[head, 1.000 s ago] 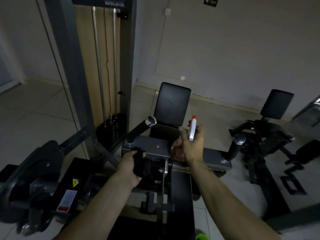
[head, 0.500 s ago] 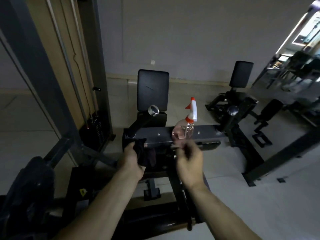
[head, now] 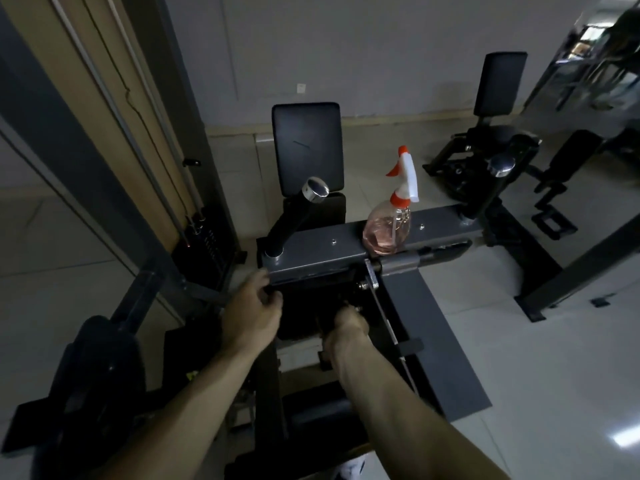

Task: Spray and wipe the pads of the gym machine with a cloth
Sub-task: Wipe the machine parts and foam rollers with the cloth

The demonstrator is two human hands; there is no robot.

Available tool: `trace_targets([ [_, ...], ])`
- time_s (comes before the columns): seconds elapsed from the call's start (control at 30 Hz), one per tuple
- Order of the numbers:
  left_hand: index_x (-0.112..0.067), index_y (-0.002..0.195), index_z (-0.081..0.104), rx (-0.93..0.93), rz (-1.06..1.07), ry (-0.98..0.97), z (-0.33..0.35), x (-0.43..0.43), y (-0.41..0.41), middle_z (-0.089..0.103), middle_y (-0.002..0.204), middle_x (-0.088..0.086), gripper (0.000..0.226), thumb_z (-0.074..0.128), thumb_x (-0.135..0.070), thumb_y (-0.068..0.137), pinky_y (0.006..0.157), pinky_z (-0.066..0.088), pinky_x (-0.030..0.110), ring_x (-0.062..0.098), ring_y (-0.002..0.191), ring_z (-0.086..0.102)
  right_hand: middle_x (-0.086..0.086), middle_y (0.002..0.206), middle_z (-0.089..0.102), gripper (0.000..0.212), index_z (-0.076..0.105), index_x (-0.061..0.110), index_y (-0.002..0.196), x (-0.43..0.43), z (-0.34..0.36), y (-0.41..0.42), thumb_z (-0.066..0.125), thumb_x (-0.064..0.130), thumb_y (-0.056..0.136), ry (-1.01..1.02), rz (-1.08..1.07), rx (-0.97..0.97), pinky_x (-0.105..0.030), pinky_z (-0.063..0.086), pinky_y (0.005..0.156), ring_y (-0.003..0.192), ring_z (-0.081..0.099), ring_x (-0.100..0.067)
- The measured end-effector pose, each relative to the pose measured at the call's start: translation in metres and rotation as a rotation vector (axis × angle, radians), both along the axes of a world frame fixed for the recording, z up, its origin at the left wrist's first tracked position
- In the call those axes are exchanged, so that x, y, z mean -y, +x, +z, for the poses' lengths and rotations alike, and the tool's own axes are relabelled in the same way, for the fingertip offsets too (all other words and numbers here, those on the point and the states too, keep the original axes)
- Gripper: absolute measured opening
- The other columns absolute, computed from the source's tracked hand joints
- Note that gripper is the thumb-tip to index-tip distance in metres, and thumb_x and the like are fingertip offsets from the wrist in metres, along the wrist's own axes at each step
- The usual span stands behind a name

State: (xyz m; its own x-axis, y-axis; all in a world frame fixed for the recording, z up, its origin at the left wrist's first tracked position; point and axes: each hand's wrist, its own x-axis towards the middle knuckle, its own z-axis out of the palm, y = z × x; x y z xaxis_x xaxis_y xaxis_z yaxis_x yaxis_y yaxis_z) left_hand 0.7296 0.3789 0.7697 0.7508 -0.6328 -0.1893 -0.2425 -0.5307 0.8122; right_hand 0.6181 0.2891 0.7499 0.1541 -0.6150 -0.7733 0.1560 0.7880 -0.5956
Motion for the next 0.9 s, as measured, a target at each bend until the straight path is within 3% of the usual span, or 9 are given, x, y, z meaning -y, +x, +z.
trace_targets([
  [0.07, -0.021, 0.147, 0.049, 0.031, 0.11, 0.0, -0.003, 0.007, 0.007, 0.065, 0.13, -0.004, 0.048, 0.062, -0.021, 0.1, 0.088, 0.041, 0.026, 0.011, 0.114, 0.059, -0.015, 0.136, 0.058, 0.044, 0.038, 0.004, 0.153, 0.007, 0.003, 0.011, 0.031, 0.018, 0.112, 0.009, -0.055, 0.012, -0.036, 0.054, 0.082, 0.104, 0.063, -0.027],
  [0.13, -0.023, 0.144, 0.053, 0.088, 0.143, -0.005, -0.005, 0.015, 0.008, 0.063, 0.128, -0.001, 0.045, 0.062, -0.018, 0.1, 0.086, 0.041, 0.026, 0.015, 0.112, 0.059, -0.013, 0.113, 0.068, 0.039, 0.052, 0.007, 0.144, 0.011, 0.012, 0.026, 0.048, 0.011, 0.105, 0.099, -0.244, 0.076, -0.034, 0.054, 0.06, 0.085, 0.067, -0.025],
  [0.27, -0.034, 0.159, 0.03, 0.093, 0.028, -0.094, -0.013, 0.021, 0.018, 0.031, 0.16, -0.005, 0.075, 0.069, -0.019, 0.097, 0.105, 0.047, 0.033, 0.014, 0.13, 0.053, -0.008, 0.1, 0.068, 0.03, 0.06, 0.0, 0.127, 0.023, 0.031, 0.041, 0.057, 0.001, 0.097, 0.063, -0.384, 0.104, -0.027, 0.05, 0.047, 0.084, 0.07, -0.029],
  [0.33, -0.037, 0.161, 0.019, 0.084, -0.089, -0.074, -0.02, 0.028, 0.039, 0.016, 0.169, -0.01, 0.082, 0.069, -0.024, 0.097, 0.116, 0.041, 0.042, 0.018, 0.141, 0.046, -0.005, 0.097, 0.069, 0.022, 0.064, 0.004, 0.119, 0.024, 0.018, 0.05, 0.057, 0.004, 0.099, 0.055, -0.359, 0.043, -0.03, 0.055, 0.059, 0.085, 0.07, -0.027],
  [0.43, -0.037, 0.155, 0.038, 0.141, -0.188, -0.012, -0.015, 0.03, 0.057, 0.048, 0.152, -0.01, 0.064, 0.066, -0.036, 0.097, 0.109, 0.045, 0.039, 0.015, 0.129, 0.055, -0.011, 0.108, 0.075, 0.028, 0.071, 0.013, 0.119, 0.004, 0.002, 0.068, 0.062, 0.001, 0.095, 0.025, -0.361, -0.016, -0.036, 0.06, 0.082, 0.092, 0.071, -0.027],
  [0.57, -0.037, 0.144, 0.053, 0.16, -0.199, -0.005, -0.017, 0.03, 0.063, 0.065, 0.134, -0.003, 0.05, 0.068, -0.035, 0.096, 0.103, 0.051, 0.045, 0.023, 0.121, 0.062, -0.005, 0.1, 0.068, 0.029, 0.064, -0.001, 0.124, -0.015, -0.001, 0.074, 0.048, -0.004, 0.101, 0.088, -0.156, 0.053, -0.018, 0.053, 0.056, 0.079, 0.065, -0.018],
  [0.7, -0.036, 0.139, 0.058, 0.142, -0.223, -0.014, -0.019, 0.029, 0.071, 0.068, 0.125, -0.007, 0.047, 0.071, -0.033, 0.094, 0.103, 0.052, 0.045, 0.021, 0.116, 0.065, -0.01, 0.141, 0.056, 0.039, 0.044, 0.006, 0.149, 0.022, 0.011, 0.037, 0.038, 0.013, 0.11, 0.028, -0.157, 0.058, -0.021, 0.046, 0.06, 0.107, 0.063, -0.021],
  [0.77, -0.037, 0.139, 0.055, 0.146, -0.216, -0.024, -0.02, 0.029, 0.072, 0.069, 0.126, -0.004, 0.049, 0.073, -0.033, 0.093, 0.102, 0.052, 0.046, 0.024, 0.117, 0.065, -0.01, 0.136, 0.06, 0.036, 0.05, 0.007, 0.144, 0.03, 0.01, 0.036, 0.043, 0.013, 0.109, 0.039, -0.214, 0.042, -0.023, 0.05, 0.063, 0.12, 0.064, -0.028],
  [0.9, -0.041, 0.139, 0.05, 0.175, -0.216, -0.047, -0.024, 0.03, 0.072, 0.07, 0.124, -0.004, 0.054, 0.074, -0.033, 0.092, 0.099, 0.054, 0.047, 0.026, 0.115, 0.066, -0.013, 0.108, 0.075, 0.025, 0.072, 0.011, 0.118, 0.001, -0.008, 0.082, 0.062, 0.004, 0.096, 0.044, -0.306, -0.041, -0.041, 0.06, 0.091, 0.098, 0.073, -0.031],
])
